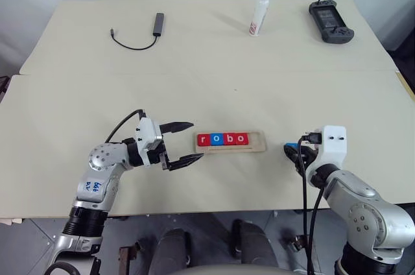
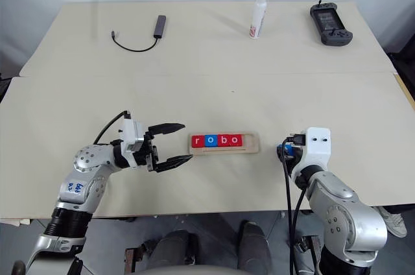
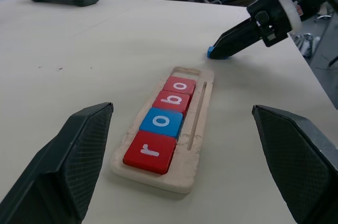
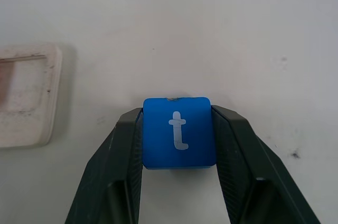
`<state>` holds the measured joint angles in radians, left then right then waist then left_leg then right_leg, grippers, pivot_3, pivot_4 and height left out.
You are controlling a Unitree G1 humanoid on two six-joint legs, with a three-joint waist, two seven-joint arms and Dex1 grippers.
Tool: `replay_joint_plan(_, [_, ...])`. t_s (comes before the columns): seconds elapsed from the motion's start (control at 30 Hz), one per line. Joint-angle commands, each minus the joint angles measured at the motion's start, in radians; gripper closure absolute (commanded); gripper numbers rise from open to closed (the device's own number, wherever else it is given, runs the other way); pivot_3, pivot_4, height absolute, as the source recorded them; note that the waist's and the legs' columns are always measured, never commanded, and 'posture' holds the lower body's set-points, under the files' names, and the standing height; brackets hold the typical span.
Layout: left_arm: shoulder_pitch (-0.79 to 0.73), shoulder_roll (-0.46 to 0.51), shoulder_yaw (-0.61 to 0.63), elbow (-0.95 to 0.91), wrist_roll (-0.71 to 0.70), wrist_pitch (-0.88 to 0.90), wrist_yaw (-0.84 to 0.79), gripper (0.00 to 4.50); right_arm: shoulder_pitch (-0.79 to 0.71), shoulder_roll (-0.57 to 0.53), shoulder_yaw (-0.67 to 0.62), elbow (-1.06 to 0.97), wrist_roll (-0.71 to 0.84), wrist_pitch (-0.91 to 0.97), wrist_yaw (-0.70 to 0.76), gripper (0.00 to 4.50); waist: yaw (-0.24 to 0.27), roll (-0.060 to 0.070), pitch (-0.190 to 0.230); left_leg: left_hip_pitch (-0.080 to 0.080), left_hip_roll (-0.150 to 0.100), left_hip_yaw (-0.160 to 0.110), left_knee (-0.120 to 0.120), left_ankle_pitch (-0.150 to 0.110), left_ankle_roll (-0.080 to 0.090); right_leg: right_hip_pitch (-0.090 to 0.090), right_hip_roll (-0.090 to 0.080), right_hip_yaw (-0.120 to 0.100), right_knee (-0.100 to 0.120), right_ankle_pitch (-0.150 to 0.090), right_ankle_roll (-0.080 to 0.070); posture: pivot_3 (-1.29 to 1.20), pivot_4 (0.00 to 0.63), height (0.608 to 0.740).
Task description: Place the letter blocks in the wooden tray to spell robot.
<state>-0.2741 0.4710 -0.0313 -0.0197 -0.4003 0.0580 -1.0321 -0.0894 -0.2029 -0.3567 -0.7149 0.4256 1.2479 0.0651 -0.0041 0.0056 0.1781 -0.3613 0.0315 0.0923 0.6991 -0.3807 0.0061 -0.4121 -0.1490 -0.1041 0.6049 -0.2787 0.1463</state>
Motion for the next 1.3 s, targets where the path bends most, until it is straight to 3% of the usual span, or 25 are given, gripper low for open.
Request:
replay_joint_plan(0.03, [-0.018, 0.0, -0.002, -0.006, -0.007, -0.009, -0.016, 0.0, -0.01, -0.052, -0.009, -0.009, 0.007, -0.087, 0.055, 1.73, 0.0, 0.0, 0.0, 0.0, 0.0, 0.0, 0.0, 0.0, 0.0, 0.0, 0.0, 0.0, 0.0, 0.0, 0.0, 0.0, 0.15, 0.74])
replay_joint_plan(0.13, [-0.008, 0.005, 0.001, -0.02, -0.009, -0.007, -0.02, 0.0, -0.019, -0.165, -0.028, -0.002, 0.059, -0.122, 0.181, 0.68, 0.002, 0.0, 0.0, 0.0, 0.0, 0.0, 0.0, 0.0, 0.0, 0.0, 0.0, 0.0, 0.0, 0.0, 0.0, 0.0, 0.15, 0.74])
replay_joint_plan(0.17, [-0.001, 0.009, 0.002, -0.029, -0.011, -0.005, -0.021, 0.0, -0.012, -0.247, -0.033, 0.011, 0.078, -0.169, 0.281, 0.38, 0.002, 0.0, 0.0, 0.0, -0.001, 0.0, 0.0, 0.0, 0.0, 0.0, 0.0, 0.0, -0.001, 0.0, 0.0, 0.0, 0.15, 0.74])
replay_joint_plan(0.3, [0.027, 0.024, 0.014, -0.058, -0.018, 0.001, -0.019, 0.0, 0.042, -0.574, 0.012, 0.164, 0.014, -0.482, 0.651, 0.38, 0.002, 0.0, 0.0, 0.0, -0.001, 0.0, -0.001, -0.001, 0.001, 0.001, 0.0, 0.0, -0.003, 0.0, 0.0, 0.0, 0.15, 0.74])
replay_joint_plan(0.5, [0.063, 0.032, 0.03, -0.098, -0.015, 0.003, 0.004, 0.0, -0.031, -0.851, 0.208, 0.562, -0.148, -0.955, 1.064, 0.38, 0.0, -0.002, 0.001, 0.001, 0.0, 0.001, -0.001, -0.001, 0.001, 0.003, 0.0, 0.0, -0.004, 0.0, 0.001, 0.0, 0.15, 0.74])
replay_joint_plan(0.77, [0.098, 0.033, 0.033, -0.158, -0.014, 0.011, 0.029, 0.0, -0.279, -0.774, 0.385, 0.954, -0.221, -1.108, 1.202, 0.38, 0.002, -0.002, 0.001, 0.002, 0.0, 0.001, 0.0, -0.001, 0.001, 0.003, 0.0, 0.0, -0.004, 0.001, 0.001, 0.0, 0.15, 0.74])
replay_joint_plan(0.9, [0.111, 0.037, 0.035, -0.179, -0.014, 0.017, 0.039, 0.0, -0.326, -0.726, 0.403, 0.997, -0.211, -1.097, 1.23, 0.38, 0.003, -0.002, 0.001, 0.001, 0.0, 0.0, 0.001, 0.0, 0.001, 0.003, 0.0, -0.001, -0.004, 0.001, 0.001, 0.0, 0.15, 0.74])
replay_joint_plan(1.0, [0.115, 0.041, 0.038, -0.184, -0.014, 0.018, 0.046, 0.0, -0.331, -0.718, 0.419, 0.982, -0.208, -1.056, 1.258, 0.96, 0.003, -0.002, 0.001, 0.001, 0.0, 0.0, 0.001, 0.0, 0.001, 0.003, 0.0, -0.001, -0.004, 0.001, 0.001, 0.0, 0.15, 0.74])
replay_joint_plan(1.2, [0.117, 0.043, 0.039, -0.187, -0.012, 0.017, 0.057, 0.0, -0.356, -0.723, 0.431, 0.985, -0.213, -1.013, 1.291, 2.98, 0.004, -0.002, 0.001, 0.001, 0.0, 0.0, 0.001, 0.0, 0.001, 0.004, 0.0, -0.001, -0.004, 0.001, 0.001, 0.0, 0.15, 0.74])
replay_joint_plan(1.3, [0.116, 0.041, 0.038, -0.188, -0.01, 0.016, 0.066, 0.0, -0.393, -0.713, 0.43, 0.957, -0.196, -0.991, 1.304, 3.03, 0.003, -0.002, 0.001, 0.001, 0.0, 0.0, 0.001, 0.0, 0.001, 0.004, 0.0, -0.001, -0.004, 0.001, 0.001, 0.0, 0.15, 0.74])
